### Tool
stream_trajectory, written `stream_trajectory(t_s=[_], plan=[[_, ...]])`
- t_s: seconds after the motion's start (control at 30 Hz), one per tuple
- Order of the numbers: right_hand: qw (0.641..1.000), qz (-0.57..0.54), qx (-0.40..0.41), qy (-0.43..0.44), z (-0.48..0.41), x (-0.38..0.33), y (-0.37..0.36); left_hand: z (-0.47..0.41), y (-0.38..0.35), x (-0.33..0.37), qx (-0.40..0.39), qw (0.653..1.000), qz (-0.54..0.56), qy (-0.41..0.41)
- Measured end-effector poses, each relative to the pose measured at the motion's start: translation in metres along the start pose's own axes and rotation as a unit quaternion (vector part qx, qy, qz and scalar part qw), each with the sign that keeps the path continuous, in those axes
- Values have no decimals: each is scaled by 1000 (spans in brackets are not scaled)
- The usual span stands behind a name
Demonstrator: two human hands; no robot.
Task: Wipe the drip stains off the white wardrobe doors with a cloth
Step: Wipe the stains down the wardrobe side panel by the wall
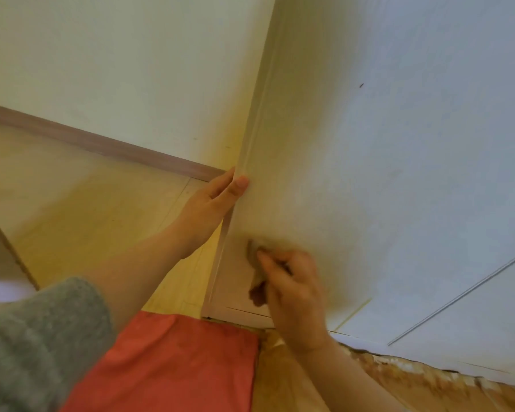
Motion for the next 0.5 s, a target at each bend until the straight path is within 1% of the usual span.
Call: stream_trajectory(t_s=[0.07, 0.13, 0.17, 0.23, 0.3, 0.4, 0.43, 0.5], plan=[[994, 43, 101, -13, -18, 11, 43, -2, 1, -4, 16, 1000, 1, -6], [980, 91, 172, -36, -31, 29, 75, -2, -1, -6, 34, 999, 19, -12], [975, 111, 186, -49, -33, 37, 81, -1, -2, -7, 40, 999, 27, -14], [974, 120, 183, -51, -31, 46, 78, -1, -6, -8, 51, 998, 38, -19], [981, 115, 155, -17, -18, 45, 59, -1, -8, -9, 60, 997, 44, -28], [986, 139, 61, 66, 20, 43, 20, -1, -10, -7, 70, 996, 47, -38], [988, 134, 20, 77, 34, 43, 8, -1, -10, -7, 71, 996, 46, -39], [989, 116, -59, 69, 59, 45, -7, 1, -11, -7, 79, 995, 45, -40]])
Point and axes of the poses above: each hand's wrist, its own z-axis away from the middle knuckle, its own y-axis out of the back of the hand, x = y × z, the point moved 6 cm from there along -z, towards the middle knuckle, and after that the axes turned 7 degrees about y, right-handed, at the moved point
